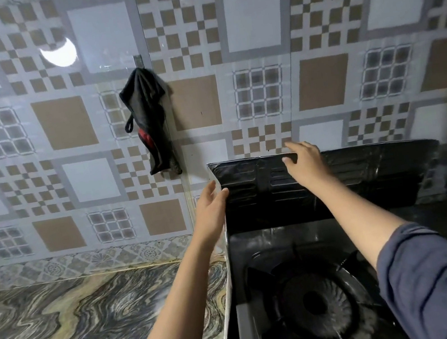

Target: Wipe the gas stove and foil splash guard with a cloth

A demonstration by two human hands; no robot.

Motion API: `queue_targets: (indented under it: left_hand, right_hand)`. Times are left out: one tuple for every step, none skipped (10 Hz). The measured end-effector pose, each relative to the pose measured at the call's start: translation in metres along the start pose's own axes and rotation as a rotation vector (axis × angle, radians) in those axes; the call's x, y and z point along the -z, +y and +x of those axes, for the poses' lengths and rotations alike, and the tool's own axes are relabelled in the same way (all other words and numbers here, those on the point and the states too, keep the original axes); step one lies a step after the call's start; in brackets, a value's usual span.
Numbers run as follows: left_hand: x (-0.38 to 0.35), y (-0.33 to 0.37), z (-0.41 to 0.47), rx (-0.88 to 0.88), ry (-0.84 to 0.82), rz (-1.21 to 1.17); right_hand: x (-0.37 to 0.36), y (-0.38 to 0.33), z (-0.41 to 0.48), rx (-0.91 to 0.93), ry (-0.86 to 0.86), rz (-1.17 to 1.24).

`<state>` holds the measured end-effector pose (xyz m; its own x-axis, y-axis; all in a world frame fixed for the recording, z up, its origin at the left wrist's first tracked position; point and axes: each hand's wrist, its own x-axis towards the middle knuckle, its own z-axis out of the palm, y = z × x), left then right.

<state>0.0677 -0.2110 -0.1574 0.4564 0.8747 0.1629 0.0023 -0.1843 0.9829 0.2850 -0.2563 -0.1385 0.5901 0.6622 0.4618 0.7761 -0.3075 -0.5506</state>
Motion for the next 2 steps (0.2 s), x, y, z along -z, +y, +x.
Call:
queue_targets:
  left_hand:
    - [0.004, 0.011, -0.011, -0.041, -0.037, 0.183]
    - [0.007, 0.024, -0.020, -0.090, -0.017, 0.298]
  right_hand:
    - [0.023, -0.011, -0.031, -0.024, -0.032, -0.051]
    - [0.037, -0.020, -0.050, -0.012, 0.005, -0.073]
